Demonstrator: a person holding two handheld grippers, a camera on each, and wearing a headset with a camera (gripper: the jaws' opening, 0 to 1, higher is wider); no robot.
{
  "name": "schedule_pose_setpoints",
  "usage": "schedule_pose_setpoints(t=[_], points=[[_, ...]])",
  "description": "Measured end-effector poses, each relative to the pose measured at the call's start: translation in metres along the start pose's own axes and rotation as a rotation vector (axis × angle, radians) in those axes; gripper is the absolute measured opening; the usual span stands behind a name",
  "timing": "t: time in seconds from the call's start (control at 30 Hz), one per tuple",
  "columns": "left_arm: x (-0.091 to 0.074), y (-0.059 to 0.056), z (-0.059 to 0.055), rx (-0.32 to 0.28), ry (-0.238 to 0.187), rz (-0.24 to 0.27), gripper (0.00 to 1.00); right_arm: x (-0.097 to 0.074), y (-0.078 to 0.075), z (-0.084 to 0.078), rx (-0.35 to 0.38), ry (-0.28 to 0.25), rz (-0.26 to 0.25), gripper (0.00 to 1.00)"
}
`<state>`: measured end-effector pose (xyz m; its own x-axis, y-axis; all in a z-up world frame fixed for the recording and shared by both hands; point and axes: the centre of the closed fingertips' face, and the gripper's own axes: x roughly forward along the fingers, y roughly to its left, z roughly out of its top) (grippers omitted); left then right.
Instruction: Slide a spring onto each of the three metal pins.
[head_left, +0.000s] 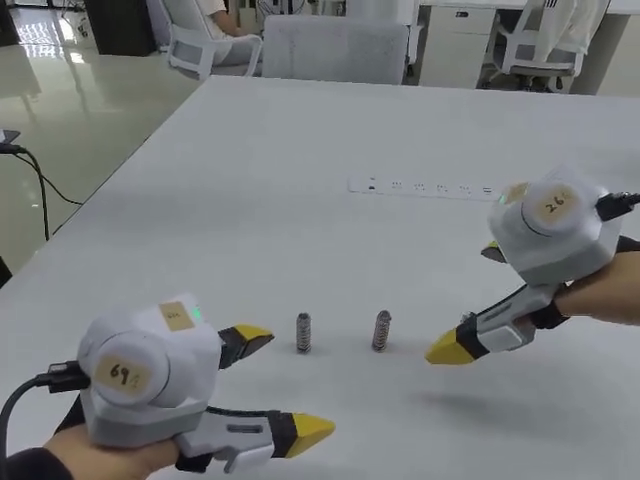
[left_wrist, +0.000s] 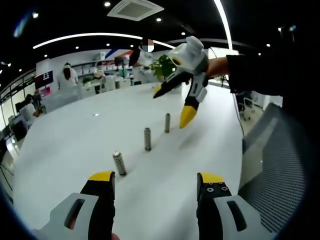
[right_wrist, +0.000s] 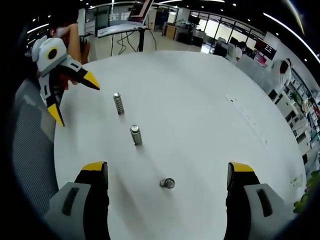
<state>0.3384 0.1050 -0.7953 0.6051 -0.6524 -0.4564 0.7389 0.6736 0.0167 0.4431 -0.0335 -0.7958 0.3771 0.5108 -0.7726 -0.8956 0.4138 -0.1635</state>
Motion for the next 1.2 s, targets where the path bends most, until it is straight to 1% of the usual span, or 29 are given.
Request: schedule_pose_setpoints(t=[0.13, 0.33, 0.57, 0.8, 0.93, 1.07, 1.2], points=[[0.000, 0.000, 0.000, 0.000, 0.000, 0.001, 0.62, -0.005, 0.002, -0.005, 0.018, -0.010, -0.008, 0.99], [-0.001, 0.000, -0.001, -0.001, 0.001, 0.002, 0.62, -0.009, 0.006, -0.014, 0.030, -0.011, -0.017, 0.99], [0.000, -0.001, -0.001, 0.001, 0.003, -0.001, 0.62, -0.014, 0.012, -0.021, 0.048, -0.019, -0.026, 0.99], [-0.001, -0.001, -0.001, 0.000, 0.002, -0.002, 0.62, -0.018, 0.020, -0.025, 0.059, -0.030, -0.027, 0.99], [-0.001, -0.001, -0.001, 0.000, 0.000, -0.003, 0.62, -0.018, 0.022, -0.027, 0.064, -0.033, -0.028, 0.99], [-0.001, -0.001, -0.001, 0.000, 0.000, -0.004, 0.62, -0.021, 0.025, -0.027, 0.070, -0.053, -0.031, 0.99], [-0.001, -0.001, -0.001, -0.001, 0.000, -0.004, 0.62, -0.022, 0.032, -0.030, 0.074, -0.060, -0.027, 0.99]])
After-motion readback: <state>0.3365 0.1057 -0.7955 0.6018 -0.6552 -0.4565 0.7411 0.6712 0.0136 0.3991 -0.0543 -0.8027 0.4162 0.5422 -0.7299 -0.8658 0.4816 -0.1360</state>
